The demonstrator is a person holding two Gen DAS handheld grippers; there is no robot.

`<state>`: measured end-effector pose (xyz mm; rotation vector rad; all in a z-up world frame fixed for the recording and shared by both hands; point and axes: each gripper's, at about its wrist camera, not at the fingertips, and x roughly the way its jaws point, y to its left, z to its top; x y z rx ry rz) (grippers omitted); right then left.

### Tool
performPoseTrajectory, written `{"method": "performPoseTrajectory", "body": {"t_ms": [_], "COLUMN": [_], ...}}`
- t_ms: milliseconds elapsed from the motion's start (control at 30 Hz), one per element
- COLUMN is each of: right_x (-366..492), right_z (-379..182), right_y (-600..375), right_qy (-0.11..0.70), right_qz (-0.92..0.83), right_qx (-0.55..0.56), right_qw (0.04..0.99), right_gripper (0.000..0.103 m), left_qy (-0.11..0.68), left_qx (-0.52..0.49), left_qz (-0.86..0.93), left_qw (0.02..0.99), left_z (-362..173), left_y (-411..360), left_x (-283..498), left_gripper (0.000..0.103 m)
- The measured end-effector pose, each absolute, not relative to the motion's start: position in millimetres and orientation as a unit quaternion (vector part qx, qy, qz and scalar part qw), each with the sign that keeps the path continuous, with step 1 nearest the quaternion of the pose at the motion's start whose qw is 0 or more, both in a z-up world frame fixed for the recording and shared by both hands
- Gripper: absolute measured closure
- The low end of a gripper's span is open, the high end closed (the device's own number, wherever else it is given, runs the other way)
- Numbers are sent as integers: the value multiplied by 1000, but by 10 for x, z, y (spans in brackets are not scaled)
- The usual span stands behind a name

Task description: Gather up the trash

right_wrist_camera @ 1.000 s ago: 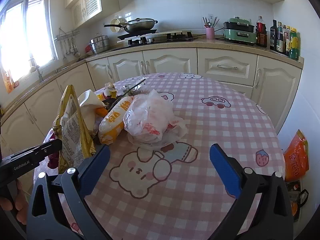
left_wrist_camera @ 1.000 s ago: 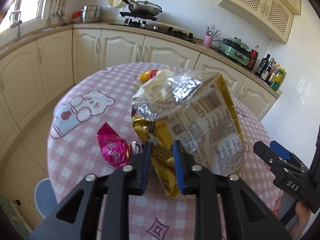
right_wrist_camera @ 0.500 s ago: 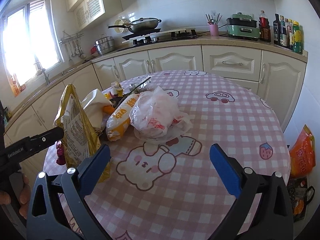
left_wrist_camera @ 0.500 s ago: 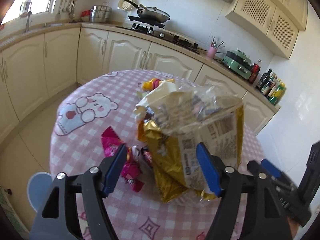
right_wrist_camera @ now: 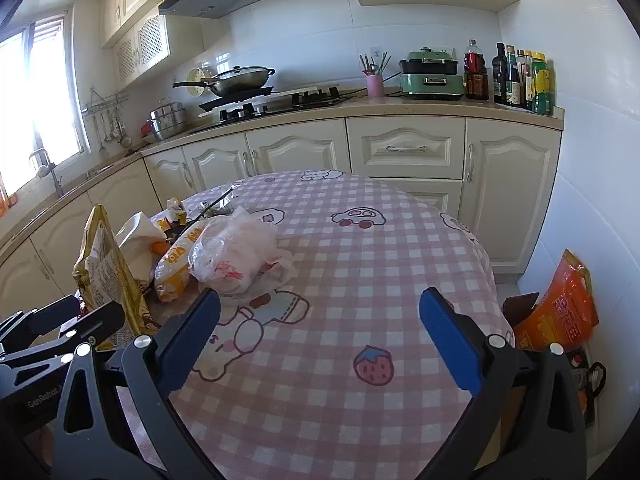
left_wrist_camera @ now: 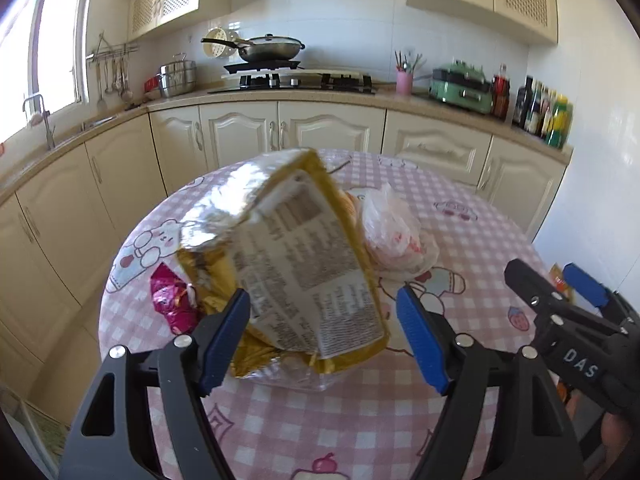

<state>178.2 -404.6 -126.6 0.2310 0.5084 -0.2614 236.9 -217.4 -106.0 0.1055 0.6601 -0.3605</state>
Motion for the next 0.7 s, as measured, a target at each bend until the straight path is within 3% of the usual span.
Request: {"method": "performPoseTrajectory", "body": {"t_ms": [233,267,300,533,700], "right_x": [1903,1921,1937,2160,2383], "right_z": [-1386,-1396,-1404,-1388,-1365], "right_y": [-4161,-4153,-4140,-4053,-3937], "right_qy": [272,274,277,299,321], "right_qz": [-110,-104,-99,-70,-48], "right_qx": [123,123,123,104,81], "right_qw": [948,948,948,946,942], "right_gripper": [7,7,7,7,7], "left_qy": [329,332,338,349,313], "left_qx": [100,97,93,70,25], "left_qz": [-117,-116,-118,-156,-187], "left_qw": [932,931,929,921,931], "left_z": [-1140,-1151,-1157,-1188,-1041], "left_y": [-2463,-2451,-2440,-2370,-2174], "left_x": [2534,2554,2589,2667,2596], "left_gripper": [30,34,53,93,99]}}
